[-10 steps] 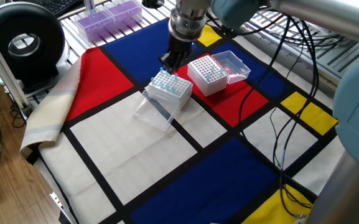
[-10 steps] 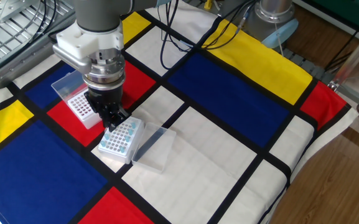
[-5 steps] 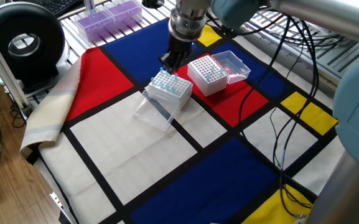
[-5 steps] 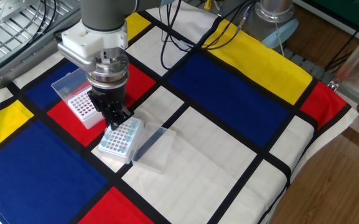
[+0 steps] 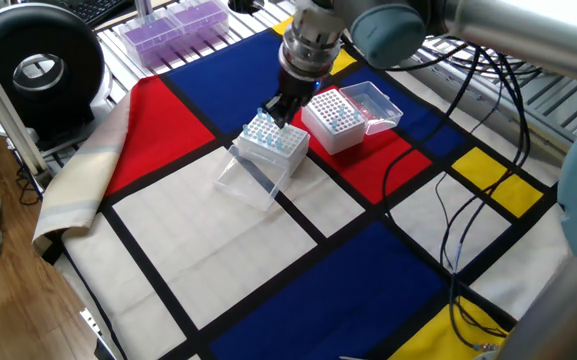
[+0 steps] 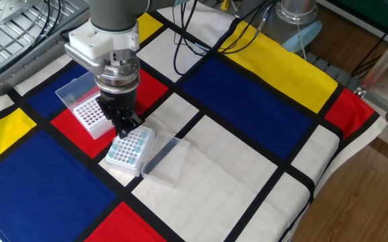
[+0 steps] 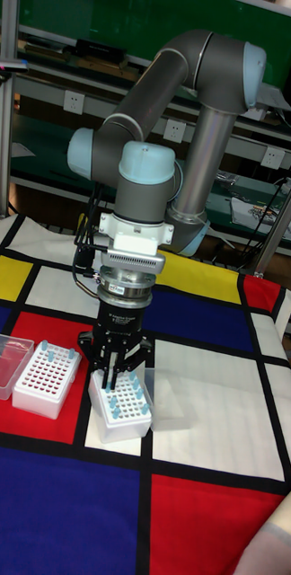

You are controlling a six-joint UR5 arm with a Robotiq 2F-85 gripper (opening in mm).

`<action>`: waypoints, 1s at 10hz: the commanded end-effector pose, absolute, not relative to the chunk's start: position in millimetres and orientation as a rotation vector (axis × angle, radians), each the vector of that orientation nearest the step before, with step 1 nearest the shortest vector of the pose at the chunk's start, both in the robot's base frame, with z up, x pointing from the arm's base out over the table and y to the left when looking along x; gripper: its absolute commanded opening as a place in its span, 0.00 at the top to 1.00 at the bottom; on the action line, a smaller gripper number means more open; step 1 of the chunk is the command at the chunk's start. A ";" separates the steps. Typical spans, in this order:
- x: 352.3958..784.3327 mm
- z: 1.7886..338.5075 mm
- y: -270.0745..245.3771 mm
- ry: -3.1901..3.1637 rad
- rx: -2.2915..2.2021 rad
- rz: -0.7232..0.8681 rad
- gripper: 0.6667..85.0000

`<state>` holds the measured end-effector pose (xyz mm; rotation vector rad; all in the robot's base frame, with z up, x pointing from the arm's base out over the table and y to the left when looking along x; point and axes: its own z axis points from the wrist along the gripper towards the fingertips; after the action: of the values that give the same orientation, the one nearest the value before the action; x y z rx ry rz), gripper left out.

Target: Transfer all medium pipette tips from one holder to another

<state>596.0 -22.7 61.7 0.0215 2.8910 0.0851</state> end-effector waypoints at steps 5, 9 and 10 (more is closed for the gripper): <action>598.2 71.8 -29.5 2.894 0.119 0.056 0.96; 596.9 90.7 -32.7 2.925 0.168 0.028 1.00; 597.6 94.5 -33.4 2.929 0.177 0.025 1.00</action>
<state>596.5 -31.9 81.9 0.1346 2.9181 0.0273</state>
